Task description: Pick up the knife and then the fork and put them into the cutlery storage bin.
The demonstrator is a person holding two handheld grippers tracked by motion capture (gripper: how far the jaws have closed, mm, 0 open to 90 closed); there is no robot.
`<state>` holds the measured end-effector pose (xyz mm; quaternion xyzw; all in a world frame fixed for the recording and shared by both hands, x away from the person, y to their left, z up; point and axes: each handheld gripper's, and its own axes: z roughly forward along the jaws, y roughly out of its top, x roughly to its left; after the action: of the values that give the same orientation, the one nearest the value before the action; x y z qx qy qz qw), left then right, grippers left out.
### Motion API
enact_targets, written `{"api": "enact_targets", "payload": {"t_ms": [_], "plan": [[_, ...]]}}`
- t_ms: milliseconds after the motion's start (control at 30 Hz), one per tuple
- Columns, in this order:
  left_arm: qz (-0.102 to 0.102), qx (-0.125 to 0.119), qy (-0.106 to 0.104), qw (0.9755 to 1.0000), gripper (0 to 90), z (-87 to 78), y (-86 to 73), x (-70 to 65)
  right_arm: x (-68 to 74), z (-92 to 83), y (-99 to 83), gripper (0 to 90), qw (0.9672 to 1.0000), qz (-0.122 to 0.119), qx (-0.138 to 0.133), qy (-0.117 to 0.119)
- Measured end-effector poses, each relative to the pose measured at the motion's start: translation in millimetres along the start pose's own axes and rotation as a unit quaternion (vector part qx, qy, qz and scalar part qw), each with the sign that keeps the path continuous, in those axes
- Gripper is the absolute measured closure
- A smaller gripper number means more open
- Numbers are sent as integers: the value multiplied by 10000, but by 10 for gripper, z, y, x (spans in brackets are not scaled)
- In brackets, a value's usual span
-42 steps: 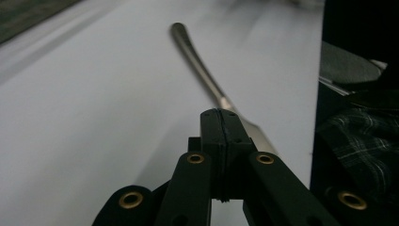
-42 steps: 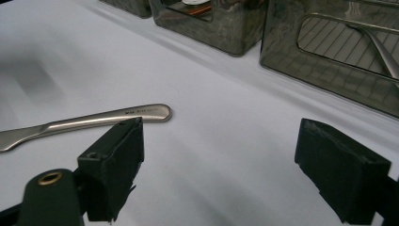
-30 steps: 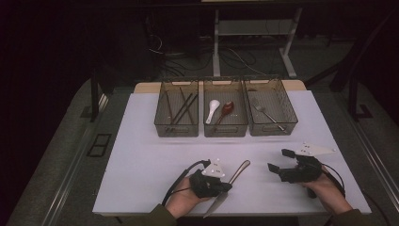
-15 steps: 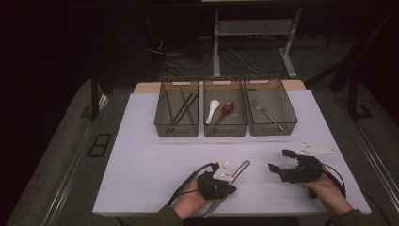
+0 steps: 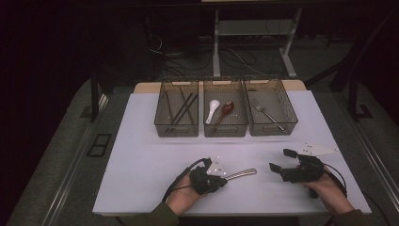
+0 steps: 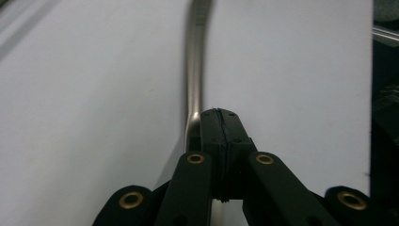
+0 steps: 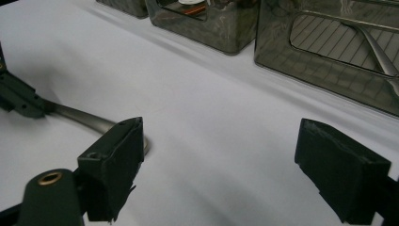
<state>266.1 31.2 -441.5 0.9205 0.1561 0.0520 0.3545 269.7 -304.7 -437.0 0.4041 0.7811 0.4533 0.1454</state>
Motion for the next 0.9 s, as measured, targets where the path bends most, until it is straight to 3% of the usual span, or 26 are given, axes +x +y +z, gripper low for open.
{"api": "enact_targets", "payload": {"t_ms": [200, 233, 300, 333, 467, 567, 767, 900], "plan": [[-95, -163, -13, 9998, 884, -34, -21, 58, 1, 0, 2, 158, 10000, 5, -13, 10], [-44, -200, -91, 9997, 861, -54, -16, 79, 1, -2, 3, 158, 10000, 8, -16, 8], [-151, -438, -168, 9988, 808, -61, 0, 115, -3, -3, 3, 158, 10000, 12, -24, 8], [-57, -432, -200, 9989, 780, -71, 12, 142, -4, -3, 4, 158, 10000, 13, -25, 7], [-5, -613, -353, 9975, 698, -40, 63, 209, -2, 4, 3, 158, 10000, -6, -2, 5], [30, -612, -593, 9964, 671, 23, 85, 249, 0, 5, 3, 158, 10000, -16, 5, 16], [316, -460, -617, 9965, 672, 141, 115, 261, -5, 6, 0, 158, 10000, -17, 12, 28], [319, -434, -605, 9967, 694, 186, 101, 250, -7, 1, -1, 158, 10000, -24, 7, 28]]}}
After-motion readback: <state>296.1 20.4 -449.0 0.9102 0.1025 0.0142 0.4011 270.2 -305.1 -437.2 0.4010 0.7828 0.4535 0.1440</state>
